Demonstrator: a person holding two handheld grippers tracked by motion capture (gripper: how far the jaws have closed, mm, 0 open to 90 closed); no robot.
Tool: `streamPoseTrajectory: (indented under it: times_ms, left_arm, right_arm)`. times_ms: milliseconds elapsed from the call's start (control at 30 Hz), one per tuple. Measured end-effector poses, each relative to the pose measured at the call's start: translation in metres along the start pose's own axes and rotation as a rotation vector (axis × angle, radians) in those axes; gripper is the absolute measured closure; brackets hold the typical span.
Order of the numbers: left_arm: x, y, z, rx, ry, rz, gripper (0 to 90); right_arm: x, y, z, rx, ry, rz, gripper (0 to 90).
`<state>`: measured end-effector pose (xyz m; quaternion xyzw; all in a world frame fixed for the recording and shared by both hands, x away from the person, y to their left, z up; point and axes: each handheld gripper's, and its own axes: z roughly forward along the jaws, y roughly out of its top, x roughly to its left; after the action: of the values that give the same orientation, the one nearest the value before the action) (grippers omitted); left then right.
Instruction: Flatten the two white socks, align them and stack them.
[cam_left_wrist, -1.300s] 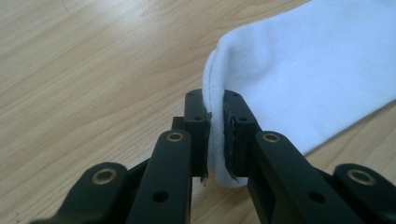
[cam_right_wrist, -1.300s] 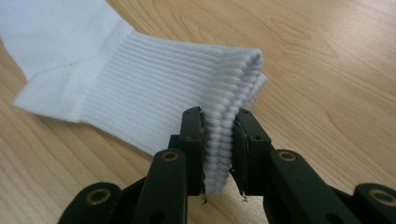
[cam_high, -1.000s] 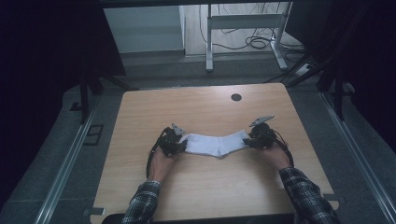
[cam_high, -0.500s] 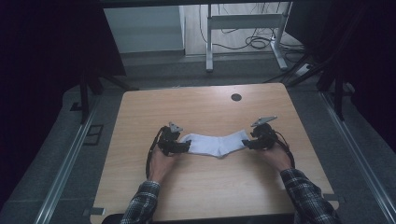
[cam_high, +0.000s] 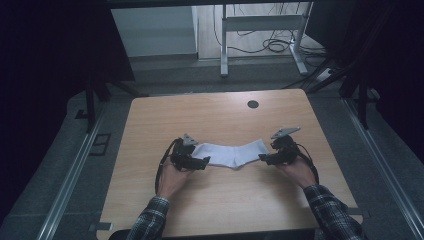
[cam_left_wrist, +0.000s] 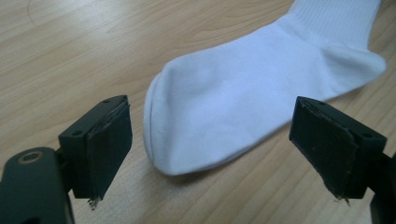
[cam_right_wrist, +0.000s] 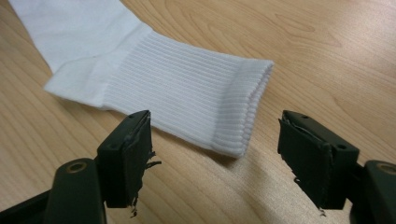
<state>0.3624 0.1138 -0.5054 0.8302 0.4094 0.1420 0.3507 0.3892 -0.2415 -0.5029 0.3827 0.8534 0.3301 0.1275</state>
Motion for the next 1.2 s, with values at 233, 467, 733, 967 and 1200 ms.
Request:
streamPoseTrajectory:
  times_ms: [233, 467, 733, 967, 1200]
  left_arm:
    - [-0.001, -0.004, -0.006, -0.005, -0.021, -0.018, 13.1]
    - [-0.006, -0.008, -0.013, -0.010, -0.029, -0.005, 12.4]
    - [-0.011, -0.011, -0.015, 0.003, -0.023, 0.023, 11.8]
    - [-0.014, -0.016, -0.023, 0.002, -0.017, 0.037, 11.8]
    - [-0.014, -0.025, -0.036, -0.002, -0.008, 0.042, 11.8]
  right_arm:
    - [0.002, -0.002, -0.007, -0.029, 0.020, 0.004, 18.6]
    - [0.007, -0.004, -0.010, -0.033, 0.035, -0.011, 14.9]
    - [0.009, -0.007, -0.015, -0.034, 0.038, -0.017, 13.9]
    - [0.010, -0.012, -0.023, -0.043, 0.037, -0.016, 13.9]
    - [0.010, -0.019, -0.032, -0.048, 0.040, -0.013, 13.9]
